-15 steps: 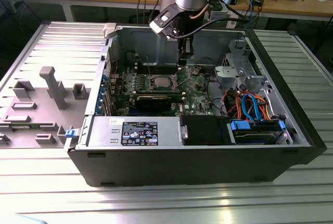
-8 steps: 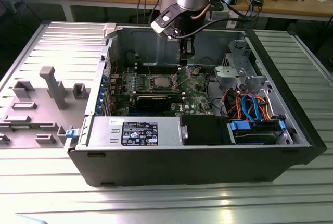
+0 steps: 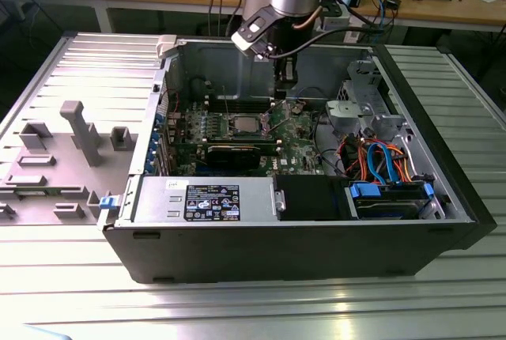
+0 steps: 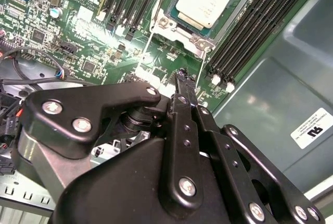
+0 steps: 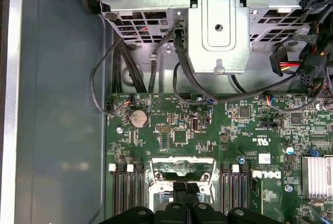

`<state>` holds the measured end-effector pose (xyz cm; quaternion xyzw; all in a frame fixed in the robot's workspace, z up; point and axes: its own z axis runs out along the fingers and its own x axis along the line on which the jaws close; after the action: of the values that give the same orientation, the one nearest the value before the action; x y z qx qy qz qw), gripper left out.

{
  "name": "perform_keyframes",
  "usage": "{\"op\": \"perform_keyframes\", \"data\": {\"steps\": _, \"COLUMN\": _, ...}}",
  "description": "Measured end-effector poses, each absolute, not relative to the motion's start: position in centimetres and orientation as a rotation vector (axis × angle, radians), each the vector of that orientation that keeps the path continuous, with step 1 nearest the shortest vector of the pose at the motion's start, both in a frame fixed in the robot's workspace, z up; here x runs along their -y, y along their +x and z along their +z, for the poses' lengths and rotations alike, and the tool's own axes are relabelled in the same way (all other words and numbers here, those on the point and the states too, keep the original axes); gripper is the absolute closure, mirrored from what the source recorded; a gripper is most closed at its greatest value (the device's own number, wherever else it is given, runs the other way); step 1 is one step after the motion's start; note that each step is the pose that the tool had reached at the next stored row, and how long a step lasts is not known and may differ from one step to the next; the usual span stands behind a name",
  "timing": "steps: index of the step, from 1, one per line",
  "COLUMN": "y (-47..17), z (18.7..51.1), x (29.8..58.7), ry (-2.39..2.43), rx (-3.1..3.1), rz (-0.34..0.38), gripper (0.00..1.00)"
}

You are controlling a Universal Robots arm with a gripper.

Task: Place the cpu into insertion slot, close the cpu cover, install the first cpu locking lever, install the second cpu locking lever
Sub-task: 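Close the cpu cover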

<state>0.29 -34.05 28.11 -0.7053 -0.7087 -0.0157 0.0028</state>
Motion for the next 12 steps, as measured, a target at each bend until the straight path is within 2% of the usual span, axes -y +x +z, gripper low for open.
{"op": "perform_keyframes", "data": {"steps": 12, "y": 1.06, "z": 28.11, "x": 34.05, "ry": -2.212, "rx": 2.222, "rz": -0.049, "gripper": 0.89}}
